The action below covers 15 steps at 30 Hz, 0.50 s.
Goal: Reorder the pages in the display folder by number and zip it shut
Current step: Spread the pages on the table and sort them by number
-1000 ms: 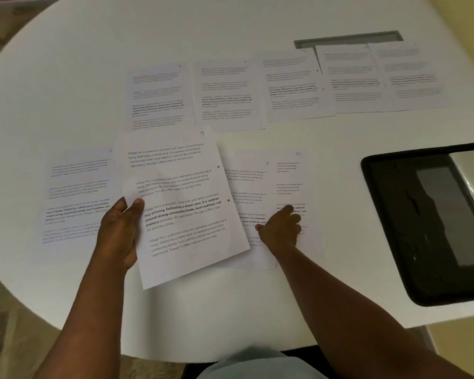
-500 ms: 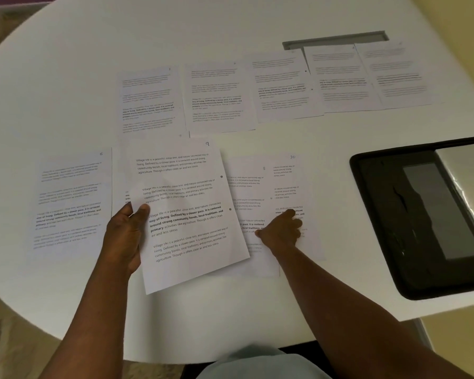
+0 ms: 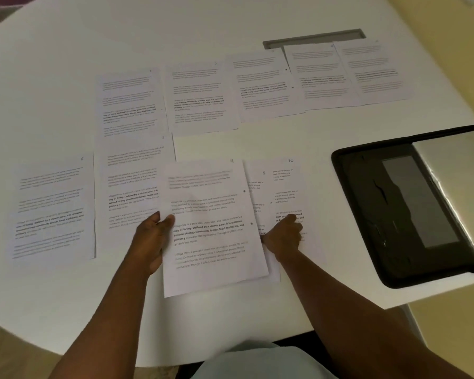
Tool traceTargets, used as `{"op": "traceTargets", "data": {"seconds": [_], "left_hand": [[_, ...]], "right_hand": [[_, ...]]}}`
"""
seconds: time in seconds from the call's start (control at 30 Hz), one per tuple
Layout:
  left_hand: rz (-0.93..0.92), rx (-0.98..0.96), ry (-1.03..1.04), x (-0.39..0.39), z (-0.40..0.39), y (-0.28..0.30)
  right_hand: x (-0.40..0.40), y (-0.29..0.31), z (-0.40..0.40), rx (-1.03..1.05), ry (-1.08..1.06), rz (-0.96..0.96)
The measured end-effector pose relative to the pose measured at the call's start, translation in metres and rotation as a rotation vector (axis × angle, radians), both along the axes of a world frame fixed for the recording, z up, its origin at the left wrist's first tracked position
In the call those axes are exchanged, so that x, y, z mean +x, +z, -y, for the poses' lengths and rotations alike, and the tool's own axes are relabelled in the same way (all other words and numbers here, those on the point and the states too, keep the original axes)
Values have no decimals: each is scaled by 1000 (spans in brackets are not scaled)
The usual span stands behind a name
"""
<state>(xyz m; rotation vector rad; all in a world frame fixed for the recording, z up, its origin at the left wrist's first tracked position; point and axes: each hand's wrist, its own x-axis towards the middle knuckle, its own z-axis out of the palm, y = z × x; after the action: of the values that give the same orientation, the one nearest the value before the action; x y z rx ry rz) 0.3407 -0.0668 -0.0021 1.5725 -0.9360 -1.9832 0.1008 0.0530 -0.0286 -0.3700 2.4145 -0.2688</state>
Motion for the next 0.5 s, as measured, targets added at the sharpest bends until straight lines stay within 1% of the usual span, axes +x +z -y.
{"op": "traceTargets", "data": {"seconds": [0.1, 0.2, 0.3, 0.37, 0.43, 0.5], "left_hand": [[148, 19, -71, -5, -10, -14], [379, -82, -167, -10, -22, -22], [558, -180, -217, -17, -34, -27], [608, -204, -235, -24, -43, -26], [615, -210, -231, -30, -49, -25], [616, -209, -212, -33, -50, -25]], "right_hand": [[2, 0, -2, -11, 11, -1], [3, 2, -6, 1, 44, -39], [3, 0, -10, -26, 9, -61], [2, -1, -11, -58, -31, -59], [1, -3, -12, -93, -55, -32], [-1, -4, -15, -145, -2, -21]]}}
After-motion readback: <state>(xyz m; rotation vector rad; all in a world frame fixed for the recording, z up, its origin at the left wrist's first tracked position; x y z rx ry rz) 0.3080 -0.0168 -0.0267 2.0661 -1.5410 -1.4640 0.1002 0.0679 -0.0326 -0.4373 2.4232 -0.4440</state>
